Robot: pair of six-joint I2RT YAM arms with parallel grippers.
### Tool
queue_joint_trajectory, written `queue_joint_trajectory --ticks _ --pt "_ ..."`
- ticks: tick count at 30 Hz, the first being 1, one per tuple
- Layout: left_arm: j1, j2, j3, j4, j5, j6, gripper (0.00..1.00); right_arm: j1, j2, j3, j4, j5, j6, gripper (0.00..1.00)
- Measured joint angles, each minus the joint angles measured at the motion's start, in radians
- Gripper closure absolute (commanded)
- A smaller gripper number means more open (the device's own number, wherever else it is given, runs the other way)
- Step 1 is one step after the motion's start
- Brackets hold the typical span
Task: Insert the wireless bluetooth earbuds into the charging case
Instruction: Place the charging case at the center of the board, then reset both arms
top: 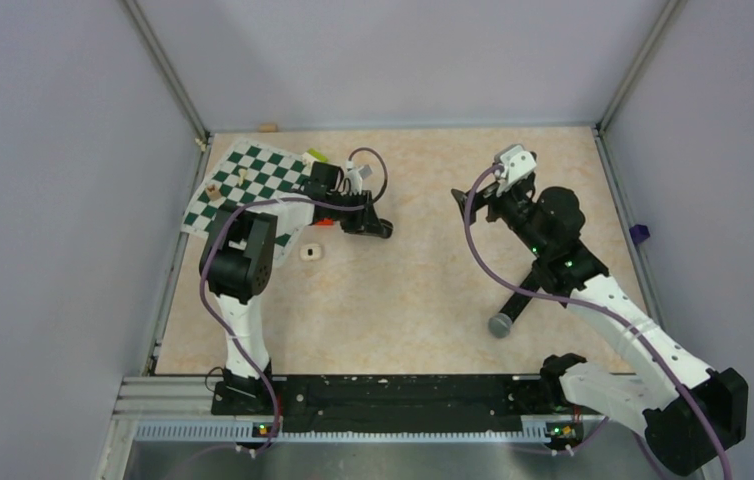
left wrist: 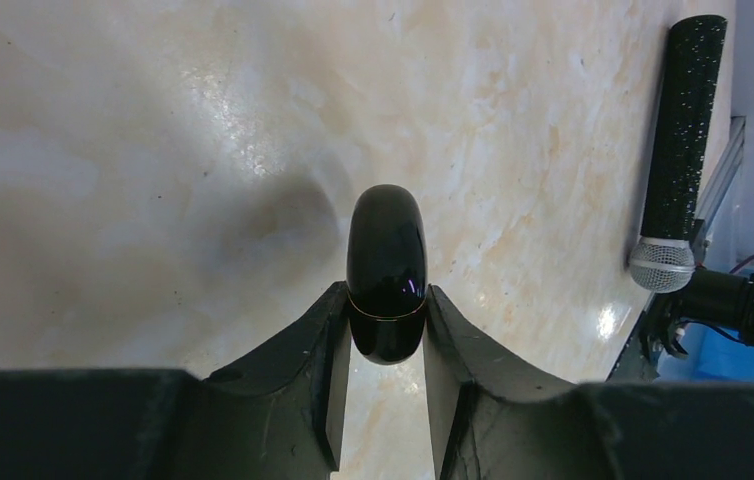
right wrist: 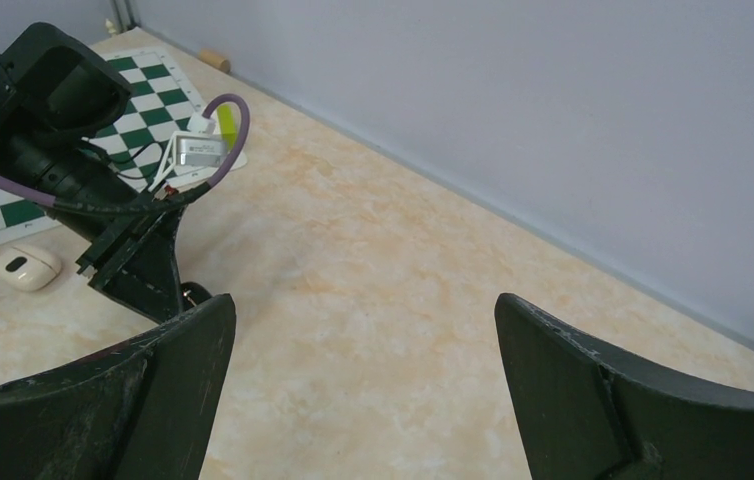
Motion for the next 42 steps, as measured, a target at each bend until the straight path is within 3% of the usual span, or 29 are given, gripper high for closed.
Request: queue_joint_trajectory --ticks 7,12,17,20,23,25,28,32,36,42 --pt "0.0 0.0 0.0 -0.027 -0.027 0.028 0.31 -0.002 0.001 -0.011 0.002 -0.002 -0.001 0.01" --pt "0.0 0.0 0.023 -0.11 -0.027 0.068 0.28 -0.027 0.0 -0.019 0.02 -0.045 -0.001 0.01" --pt "0.012 -0.045 0.047 -0.196 -0.044 0.151 0.25 -0.055 0.0 -0.05 0.032 -0.251 -0.008 0.01" --pt "0.055 -0.166 0.021 -0.244 -0.042 0.199 0.23 -0.06 0.001 -0.065 0.03 -0.391 -0.009 0.01" --pt "0.148 -0.373 -0.017 -0.264 -0.03 0.269 0.12 -0.061 -0.003 -0.094 0.06 -0.478 0.002 0.01" --pt "0.214 -0.556 -0.069 -0.254 -0.021 0.307 0.02 -0.061 -0.015 -0.123 0.077 -0.479 0.03 0.01" --pt "0.409 -0.871 -0.194 -0.214 -0.028 0.359 0.01 -0.065 -0.037 -0.135 0.088 -0.441 0.097 0.01" --pt "0.473 -1.176 -0.382 -0.198 -0.072 0.431 0.01 -0.071 -0.073 -0.132 0.108 -0.387 0.19 0.01" --pt "0.484 -1.233 -0.53 -0.205 -0.063 0.484 0.01 -0.086 -0.089 -0.127 0.113 -0.381 0.263 0.01" --pt "0.509 -1.168 -0.563 -0.271 -0.038 0.543 0.02 -0.118 -0.09 -0.127 0.114 -0.401 0.34 0.01"
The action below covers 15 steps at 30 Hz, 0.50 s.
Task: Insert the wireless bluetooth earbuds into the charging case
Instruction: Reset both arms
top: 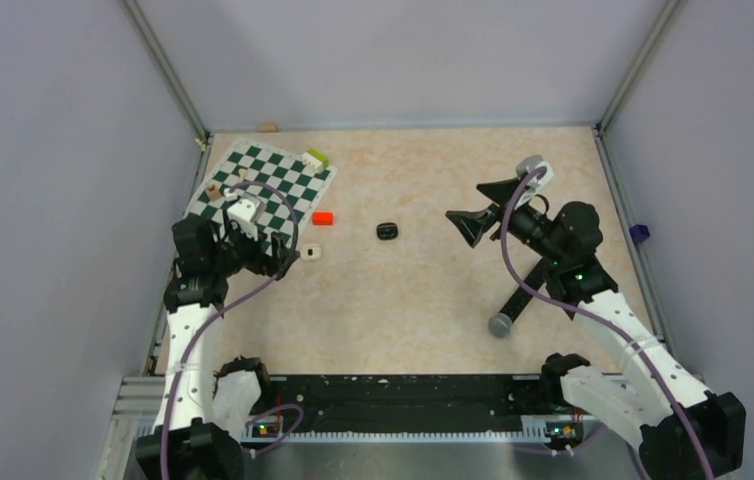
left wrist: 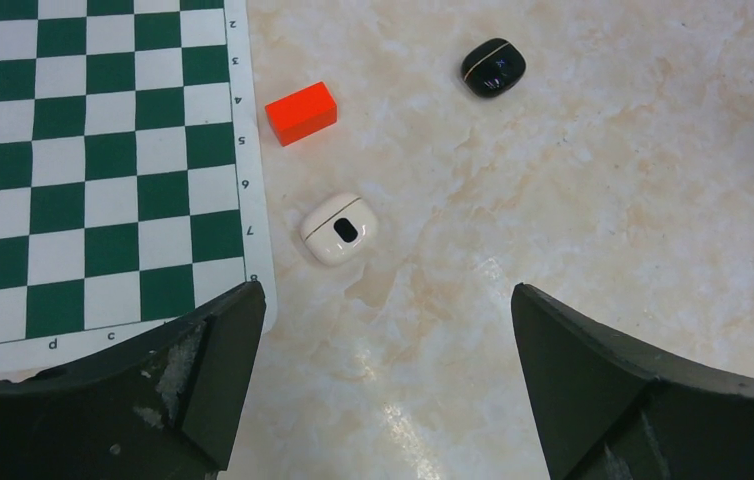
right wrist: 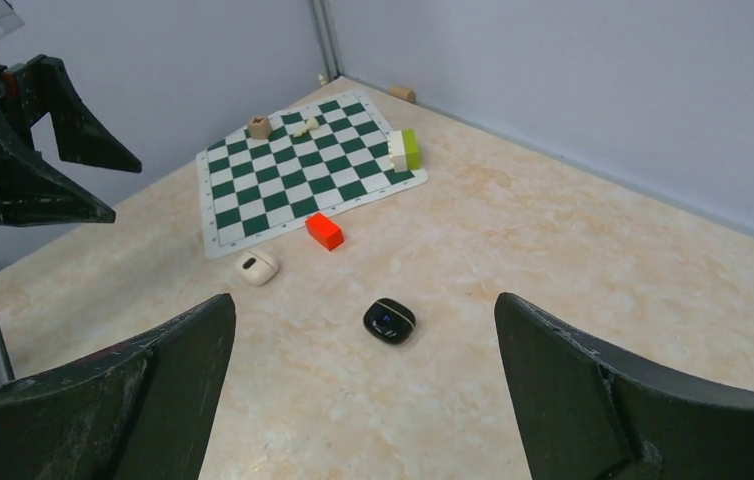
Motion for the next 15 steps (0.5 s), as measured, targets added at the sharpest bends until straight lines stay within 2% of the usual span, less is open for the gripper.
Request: queue_joint_trajectory --ticks 15 --pt "0.09 -0.008 -0.005 -0.006 0.135 0.042 0.05 -0.011 0.001 -0.001 0.024 -0.065 0.027 0.01"
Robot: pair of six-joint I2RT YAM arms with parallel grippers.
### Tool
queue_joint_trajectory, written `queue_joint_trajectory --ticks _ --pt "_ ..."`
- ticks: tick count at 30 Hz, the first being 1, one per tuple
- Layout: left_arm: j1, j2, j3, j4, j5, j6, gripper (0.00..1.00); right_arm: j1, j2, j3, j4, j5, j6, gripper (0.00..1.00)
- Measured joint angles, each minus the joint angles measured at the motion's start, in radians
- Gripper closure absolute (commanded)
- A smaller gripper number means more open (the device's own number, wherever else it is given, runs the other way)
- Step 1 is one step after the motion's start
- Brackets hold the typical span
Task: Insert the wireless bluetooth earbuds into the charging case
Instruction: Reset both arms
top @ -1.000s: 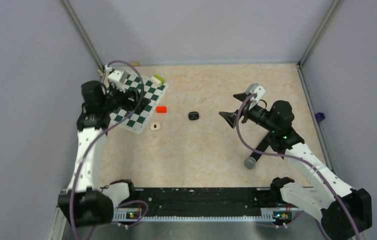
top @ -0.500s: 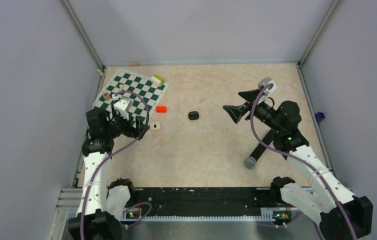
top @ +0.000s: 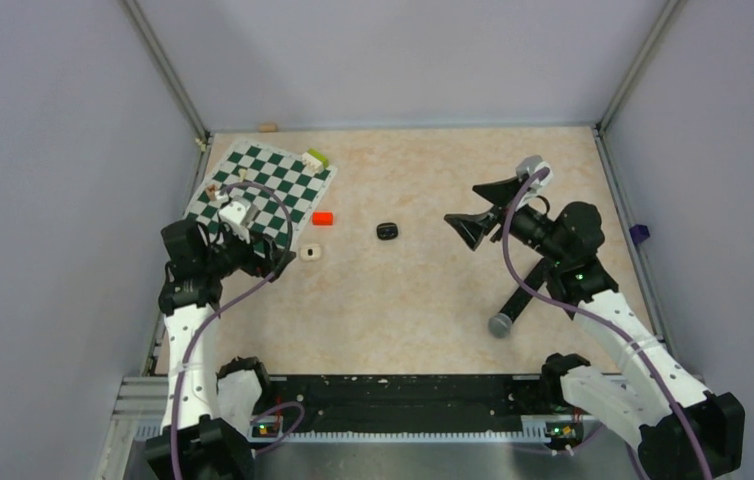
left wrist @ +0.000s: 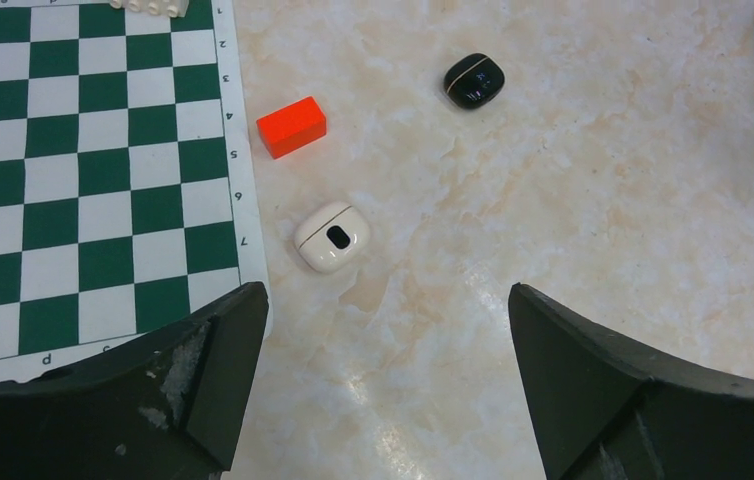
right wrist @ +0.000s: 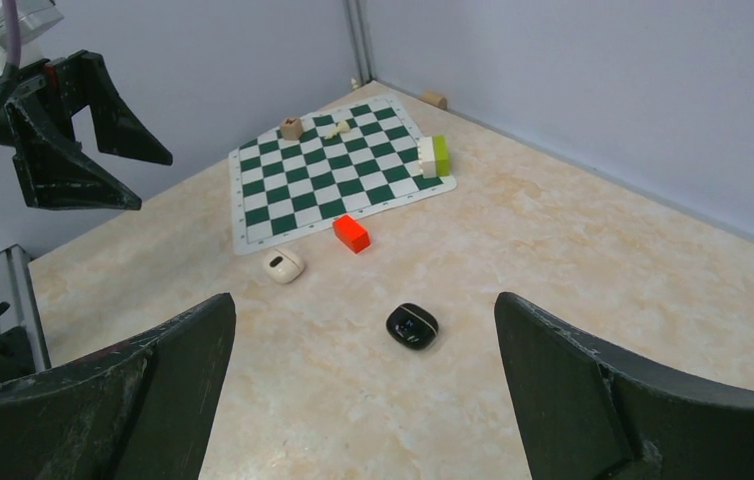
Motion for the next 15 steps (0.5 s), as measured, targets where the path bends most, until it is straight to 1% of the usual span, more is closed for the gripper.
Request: queue_joint_trajectory --ticks 8,11,15 --pt "0.011 0.01 0.0 -0.007 0.064 0.015 0.06 -0.001 -0.001 -0.026 0.035 -0.057 0.0 0.01" --pt "0.015 0.016 0.0 -0.012 0.076 0.026 0.06 -0.001 -0.004 -0.026 0.035 -0.048 0.002 0.01" --pt "0.018 0.018 0.0 -0.017 0.094 0.033 0.06 -0.001 -0.031 -0.026 0.026 0.001 0.001 0.01"
